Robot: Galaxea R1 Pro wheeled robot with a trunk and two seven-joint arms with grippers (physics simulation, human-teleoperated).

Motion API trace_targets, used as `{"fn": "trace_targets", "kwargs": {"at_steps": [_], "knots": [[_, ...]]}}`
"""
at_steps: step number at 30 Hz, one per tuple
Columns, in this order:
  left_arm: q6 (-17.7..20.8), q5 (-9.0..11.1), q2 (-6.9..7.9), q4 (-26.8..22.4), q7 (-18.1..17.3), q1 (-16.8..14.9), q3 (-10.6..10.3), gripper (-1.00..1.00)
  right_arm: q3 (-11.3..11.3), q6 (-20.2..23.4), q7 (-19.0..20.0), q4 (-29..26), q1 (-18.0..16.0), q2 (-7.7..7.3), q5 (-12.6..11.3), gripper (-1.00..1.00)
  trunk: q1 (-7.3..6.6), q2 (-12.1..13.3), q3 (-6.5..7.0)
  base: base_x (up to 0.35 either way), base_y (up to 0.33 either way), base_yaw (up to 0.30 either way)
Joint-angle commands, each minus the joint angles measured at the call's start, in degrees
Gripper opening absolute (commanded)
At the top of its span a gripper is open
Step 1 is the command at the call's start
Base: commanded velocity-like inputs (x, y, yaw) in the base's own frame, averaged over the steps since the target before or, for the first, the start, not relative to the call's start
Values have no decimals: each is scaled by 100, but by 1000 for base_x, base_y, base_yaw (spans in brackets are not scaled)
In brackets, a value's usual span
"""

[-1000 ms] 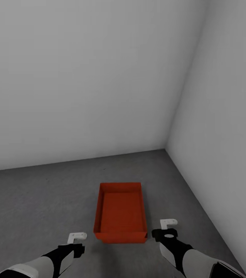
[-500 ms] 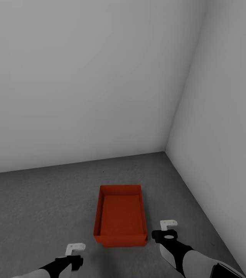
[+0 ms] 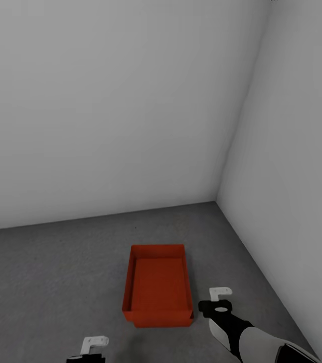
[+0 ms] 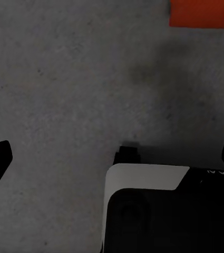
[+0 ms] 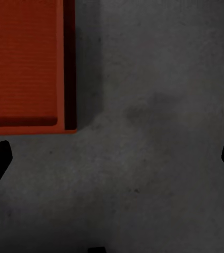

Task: Move the two storage containers from the living room to the garage. In the garage, place one container on the floor and stack the other container on top of it (either order is fine).

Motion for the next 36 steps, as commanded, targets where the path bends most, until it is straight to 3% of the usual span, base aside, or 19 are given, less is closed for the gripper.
{"fn": "trace_targets", "kwargs": {"at_steps": [1, 17, 32, 36], "knots": [[12, 50, -1, -1, 20, 0, -49, 100, 48, -11, -23, -2, -4, -1, -60, 100, 3, -9, 0, 0, 0, 0], [-11, 53, 131, 0, 20, 179, -49, 100, 53, 6, -3, -11, -4, 0, -60, 100, 3, -9, 83, 0, 0, 0], [-11, 51, 140, 0, 20, 181, -49, 100, 51, 14, 3, -17, -4, -4, -60, 100, 3, -9, 84, 0, 0, 0], [-11, 51, 133, -1, 20, 181, -49, 100, 56, 54, 30, 367, 54, 15, -64, 100, 3, -9, 84, 0, 0, 0]]}}
